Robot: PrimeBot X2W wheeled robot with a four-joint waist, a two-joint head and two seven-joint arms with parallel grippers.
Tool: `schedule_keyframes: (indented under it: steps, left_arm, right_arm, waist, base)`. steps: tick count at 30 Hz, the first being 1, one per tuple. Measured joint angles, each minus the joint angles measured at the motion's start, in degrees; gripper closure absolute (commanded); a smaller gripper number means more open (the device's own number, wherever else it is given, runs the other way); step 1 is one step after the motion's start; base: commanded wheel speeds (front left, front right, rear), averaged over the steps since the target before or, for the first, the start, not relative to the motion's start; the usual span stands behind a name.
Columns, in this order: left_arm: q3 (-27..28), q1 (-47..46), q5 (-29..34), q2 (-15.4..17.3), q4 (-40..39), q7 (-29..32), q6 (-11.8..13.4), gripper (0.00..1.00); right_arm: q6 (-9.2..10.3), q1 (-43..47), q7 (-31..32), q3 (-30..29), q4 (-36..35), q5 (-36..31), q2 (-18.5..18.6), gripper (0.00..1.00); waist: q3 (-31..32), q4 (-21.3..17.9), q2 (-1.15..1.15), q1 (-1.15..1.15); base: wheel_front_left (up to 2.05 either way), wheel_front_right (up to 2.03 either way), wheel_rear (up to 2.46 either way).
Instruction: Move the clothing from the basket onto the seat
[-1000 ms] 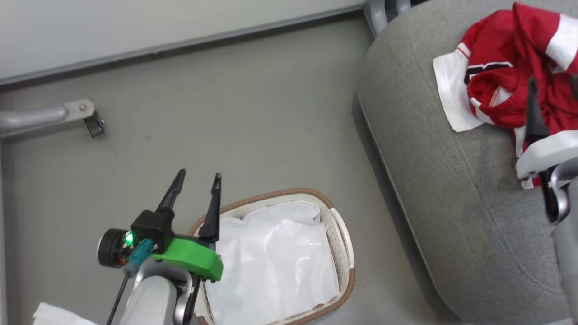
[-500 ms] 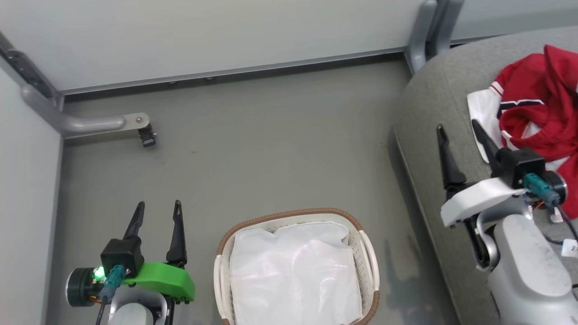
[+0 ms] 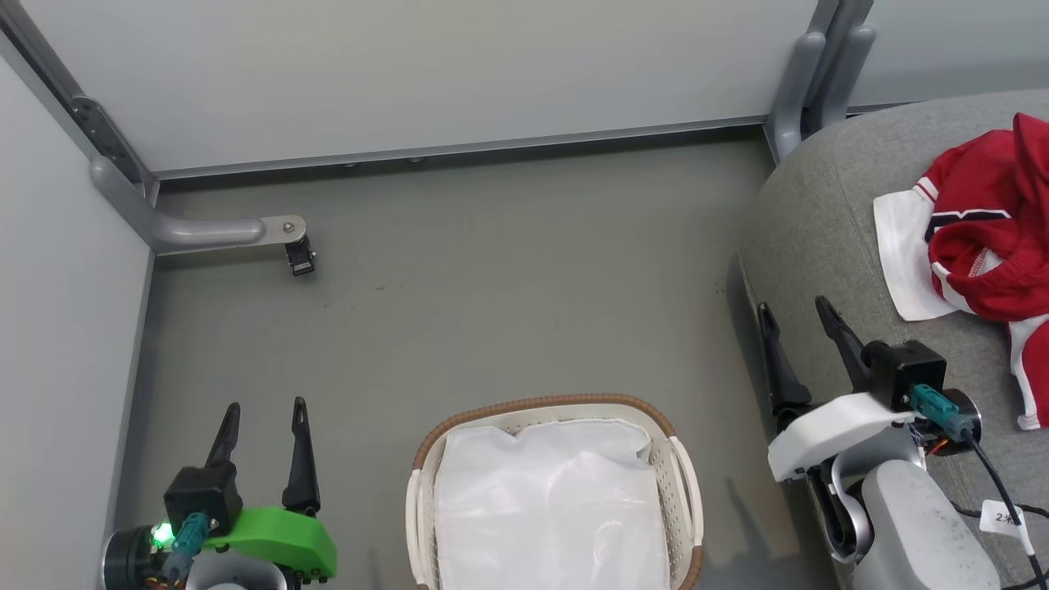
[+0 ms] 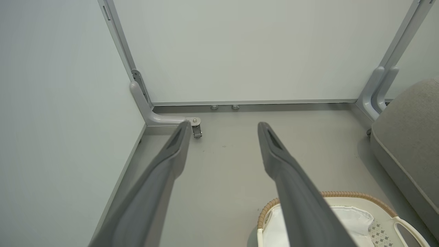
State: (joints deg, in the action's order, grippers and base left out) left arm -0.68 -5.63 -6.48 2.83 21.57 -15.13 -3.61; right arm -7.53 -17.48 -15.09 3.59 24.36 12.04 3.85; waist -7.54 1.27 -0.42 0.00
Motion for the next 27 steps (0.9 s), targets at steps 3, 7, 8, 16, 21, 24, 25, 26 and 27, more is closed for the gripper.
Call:
schedule_keyframes:
  steps: [3,7,8,16,21,24,25,26,27]
  left_arm:
    - [0.4,1.2,-1.0,0.0,0.4,0.0,-0.4,0.0]
    - [0.4,2.7,-2.1,0.0,0.4,0.0,-1.1,0.0]
    - [0.3,3.2,-2.7,0.0,0.6,0.0,-1.3,0.0]
    - [0.1,4.5,-4.4,-0.4,3.5,0.6,-1.5,1.0]
    - [0.7,4.5,-9.8,-0.4,3.4,2.4,-1.5,1.0]
    - [0.9,4.5,-13.0,-0.4,2.9,3.0,-1.5,1.0]
    - [0.9,4.5,-14.3,-0.4,2.7,3.3,-1.5,1.0]
    - [1.0,4.5,-16.1,-0.4,2.5,3.7,-1.7,1.0]
    - [1.1,4.5,-17.3,-0.4,2.3,4.0,-1.8,1.0]
  right_arm:
    - [0.0,1.6,0.0,0.5,0.5,-0.1,-0.4,0.0]
    - [0.0,3.7,0.0,1.3,1.6,-0.3,-0.7,0.0]
    - [0.0,4.1,0.0,1.5,1.9,-0.3,-0.7,0.0]
    - [0.0,7.0,0.5,1.6,4.7,0.5,-1.4,1.0]
    - [0.0,7.1,2.1,0.6,4.0,5.9,-1.3,1.0]
    - [0.0,7.2,3.0,0.3,3.4,9.0,-1.3,1.0]
    - [0.0,7.3,3.1,0.2,3.1,10.2,-1.3,1.0]
    - [0.0,7.5,3.6,-0.1,2.8,12.0,-1.3,1.0]
    - [0.0,7.5,4.0,-0.3,2.6,13.2,-1.3,1.0]
  waist:
    - [0.7,-0.2,0.0,0.0]
    - [2.2,-0.5,0.0,0.0]
    - [2.6,-0.6,0.0,0.0]
    - [3.6,-0.7,0.0,0.0]
    - [3.8,-0.7,0.0,0.0]
    - [3.9,-0.7,0.0,0.0]
    - [3.9,-0.7,0.0,0.0]
    - [4.0,-0.7,0.0,0.0]
    - [4.0,-0.7,0.0,0.0]
  base:
    - [0.0,0.0,0.0]
    - [0.0,0.0,0.0]
    - [0.0,0.0,0.0]
    - [0.0,0.0,0.0]
    - [0.0,0.0,0.0]
    - [0.0,0.0,0.0]
    - [0.0,0.0,0.0]
    - [0.0,0.0,0.0]
    - [0.0,0.0,0.0]
